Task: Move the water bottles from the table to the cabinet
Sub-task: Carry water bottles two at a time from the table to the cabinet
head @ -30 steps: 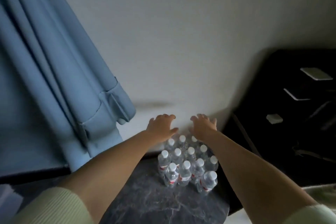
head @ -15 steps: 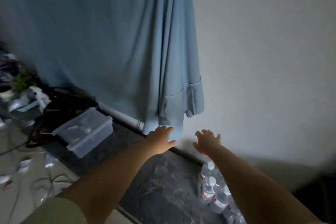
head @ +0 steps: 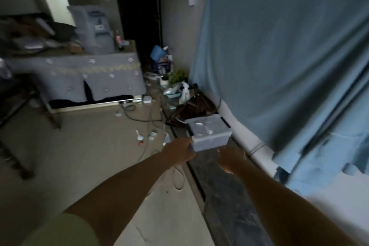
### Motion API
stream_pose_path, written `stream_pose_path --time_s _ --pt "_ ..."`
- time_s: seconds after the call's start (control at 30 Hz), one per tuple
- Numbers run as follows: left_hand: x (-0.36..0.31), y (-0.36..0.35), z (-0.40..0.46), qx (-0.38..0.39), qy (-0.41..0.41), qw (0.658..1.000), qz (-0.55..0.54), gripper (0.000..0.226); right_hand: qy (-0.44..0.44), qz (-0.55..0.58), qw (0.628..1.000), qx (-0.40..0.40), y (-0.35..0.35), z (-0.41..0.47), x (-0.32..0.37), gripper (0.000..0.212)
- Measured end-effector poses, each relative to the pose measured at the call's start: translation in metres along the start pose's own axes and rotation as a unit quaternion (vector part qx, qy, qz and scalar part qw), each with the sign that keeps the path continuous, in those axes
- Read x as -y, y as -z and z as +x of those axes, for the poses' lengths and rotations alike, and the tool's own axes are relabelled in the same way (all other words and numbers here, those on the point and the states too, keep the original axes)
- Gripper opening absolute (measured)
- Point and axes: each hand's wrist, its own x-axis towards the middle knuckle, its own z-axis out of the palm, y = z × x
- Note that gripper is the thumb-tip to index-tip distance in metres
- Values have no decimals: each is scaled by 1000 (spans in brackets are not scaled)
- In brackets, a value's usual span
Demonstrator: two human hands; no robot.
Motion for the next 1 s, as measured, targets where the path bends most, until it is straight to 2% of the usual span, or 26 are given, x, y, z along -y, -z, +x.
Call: stream_pose_path --time_s 0.13,0.43,0.73,1.0 --pt "99 30 -68 -17 65 997 35 58 79 -8 997 22 -6 -2 115 47" --pt "274 81 -212 -52 195 979 25 56 211 -39 976 32 -29 -29 359 43" --pt "406 117 -321 -101 355 929 -12 57 341 -83 936 32 -30 -36 543 47" --pt "488 148 -341 -121 440 889 -39 57 422 -101 900 46 -22 -4 661 47"
